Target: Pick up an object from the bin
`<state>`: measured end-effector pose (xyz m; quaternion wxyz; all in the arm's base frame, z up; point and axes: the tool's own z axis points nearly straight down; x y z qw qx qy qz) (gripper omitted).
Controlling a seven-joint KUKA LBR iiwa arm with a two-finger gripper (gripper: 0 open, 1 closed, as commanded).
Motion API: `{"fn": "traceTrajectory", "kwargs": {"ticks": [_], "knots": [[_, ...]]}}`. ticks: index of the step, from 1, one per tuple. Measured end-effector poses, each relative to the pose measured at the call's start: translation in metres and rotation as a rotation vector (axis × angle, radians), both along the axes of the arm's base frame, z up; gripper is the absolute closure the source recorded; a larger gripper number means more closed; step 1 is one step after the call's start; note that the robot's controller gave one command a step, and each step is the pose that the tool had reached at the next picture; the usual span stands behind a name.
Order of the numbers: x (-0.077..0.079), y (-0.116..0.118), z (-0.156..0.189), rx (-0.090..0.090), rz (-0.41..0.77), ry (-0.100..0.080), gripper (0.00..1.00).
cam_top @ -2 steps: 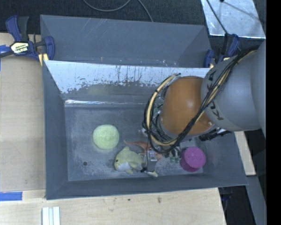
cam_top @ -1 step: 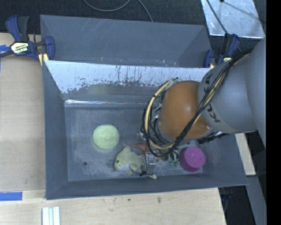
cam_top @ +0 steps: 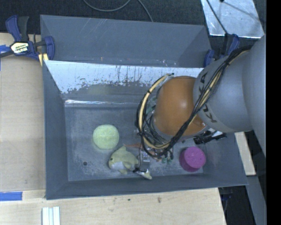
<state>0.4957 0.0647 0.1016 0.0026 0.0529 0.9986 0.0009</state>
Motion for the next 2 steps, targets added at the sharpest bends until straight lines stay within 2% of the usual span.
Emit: {"fn": "traceTrajectory", "kwargs": {"ticks": [1,2], "knots": [[-0.0101,-0.0035,-0.0291,-0.001,0.05,0.001,0.0],[-0.0079,-0.0064,-0.0321,0.0,-0.091,0.002,1.0]]}}
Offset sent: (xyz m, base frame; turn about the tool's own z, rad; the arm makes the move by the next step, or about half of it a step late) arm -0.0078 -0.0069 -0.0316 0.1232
